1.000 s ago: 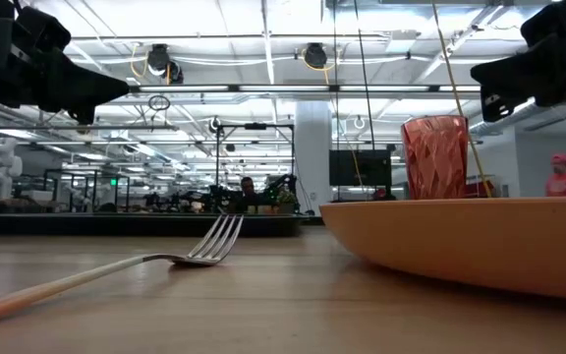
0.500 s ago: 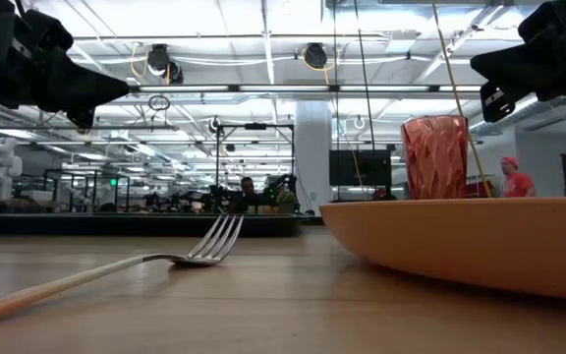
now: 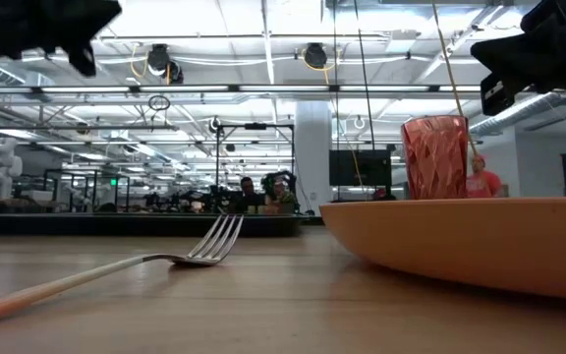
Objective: Pick and place plate/cup/fork/spoon on tray
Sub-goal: Put the orange cup on the black tray
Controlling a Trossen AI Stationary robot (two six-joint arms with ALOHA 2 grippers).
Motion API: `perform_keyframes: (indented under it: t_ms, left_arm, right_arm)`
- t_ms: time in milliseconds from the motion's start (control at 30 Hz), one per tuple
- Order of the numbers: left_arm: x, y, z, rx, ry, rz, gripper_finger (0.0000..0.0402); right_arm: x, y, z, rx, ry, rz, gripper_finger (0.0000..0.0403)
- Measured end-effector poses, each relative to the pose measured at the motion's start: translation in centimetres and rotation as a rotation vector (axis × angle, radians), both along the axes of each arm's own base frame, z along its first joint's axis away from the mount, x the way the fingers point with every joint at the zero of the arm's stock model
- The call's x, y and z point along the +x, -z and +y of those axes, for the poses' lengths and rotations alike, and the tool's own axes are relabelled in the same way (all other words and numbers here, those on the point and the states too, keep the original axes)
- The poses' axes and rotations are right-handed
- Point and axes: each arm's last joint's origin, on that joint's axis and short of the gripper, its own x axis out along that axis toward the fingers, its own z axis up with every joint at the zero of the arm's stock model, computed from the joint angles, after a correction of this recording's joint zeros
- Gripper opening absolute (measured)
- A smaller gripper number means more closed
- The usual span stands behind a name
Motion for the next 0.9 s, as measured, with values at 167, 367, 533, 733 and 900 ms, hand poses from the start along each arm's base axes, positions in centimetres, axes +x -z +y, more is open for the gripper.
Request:
perform_keyframes:
  t_ms: [167, 367, 533, 733, 900]
  left_arm:
    - [0.2, -4.9, -0.4, 0.083, 0.011, -0.005, 0.0033]
    - [1.4, -10.4, -0.9, 0.149, 0.03, 0.088, 0.0033]
    - [2.5, -14.7, -1.1, 0.178, 0.026, 0.152, 0.0033]
    - [3.8, -18.5, -1.2, 0.218, -0.005, 0.239, 0.0033]
    - [5.9, -18.0, -1.5, 0.263, -0.001, 0.374, 0.0033]
  right_arm:
    - [0.0, 0.0, -0.2, -0.016, 0.062, 0.0, 0.0]
    - [0.0, 0.0, -0.3, -0.062, 0.096, -0.003, 0.0]
    - [0.0, 0.0, -0.3, -0.063, 0.101, -0.003, 0.0]
    - [0.0, 0.0, -0.4, -0.017, 0.141, 0.002, 0.0]
    - [0.4, 0.5, -0.4, 0.033, 0.132, 0.083, 0.0]
